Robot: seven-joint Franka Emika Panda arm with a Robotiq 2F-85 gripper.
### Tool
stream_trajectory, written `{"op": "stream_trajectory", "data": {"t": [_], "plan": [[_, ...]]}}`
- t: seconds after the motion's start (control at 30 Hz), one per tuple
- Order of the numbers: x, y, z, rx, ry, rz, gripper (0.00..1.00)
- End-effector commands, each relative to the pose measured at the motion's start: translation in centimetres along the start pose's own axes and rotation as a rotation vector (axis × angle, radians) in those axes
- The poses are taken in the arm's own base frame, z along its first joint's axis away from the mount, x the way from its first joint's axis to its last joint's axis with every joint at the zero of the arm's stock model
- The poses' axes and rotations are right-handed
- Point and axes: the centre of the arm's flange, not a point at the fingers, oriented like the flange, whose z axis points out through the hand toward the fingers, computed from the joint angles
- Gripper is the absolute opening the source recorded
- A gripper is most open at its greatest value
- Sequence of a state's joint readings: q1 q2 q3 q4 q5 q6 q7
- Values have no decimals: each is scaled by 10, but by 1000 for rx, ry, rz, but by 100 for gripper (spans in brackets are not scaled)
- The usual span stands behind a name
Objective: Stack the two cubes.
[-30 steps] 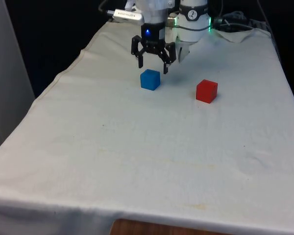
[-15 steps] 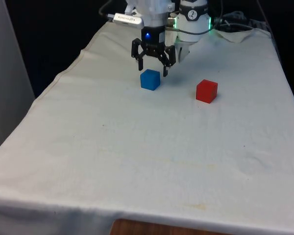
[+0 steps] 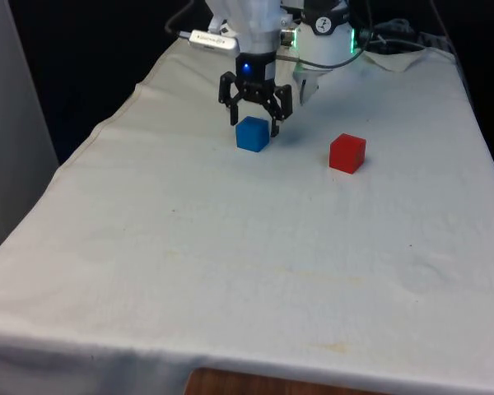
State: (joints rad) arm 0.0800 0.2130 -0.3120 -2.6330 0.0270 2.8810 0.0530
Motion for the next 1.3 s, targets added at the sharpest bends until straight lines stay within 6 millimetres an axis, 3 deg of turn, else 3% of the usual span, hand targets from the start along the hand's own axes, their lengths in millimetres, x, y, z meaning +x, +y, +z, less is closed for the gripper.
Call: {"op": "stream_trajectory", "data": {"t": [0.0, 0.53, 0.77, 0.8, 0.87, 1.13, 1.27], "plan": [[0, -3, -2, 19, 14, 8, 100], [1, 3, 8, 2, 21, 27, 100], [1, 5, 10, -6, 19, 30, 25], [1, 5, 9, -2, 18, 28, 25], [1, 5, 9, -3, 17, 28, 1], [1, 5, 9, -6, 18, 30, 2], [8, 4, -1, -2, 23, 31, 2]]}}
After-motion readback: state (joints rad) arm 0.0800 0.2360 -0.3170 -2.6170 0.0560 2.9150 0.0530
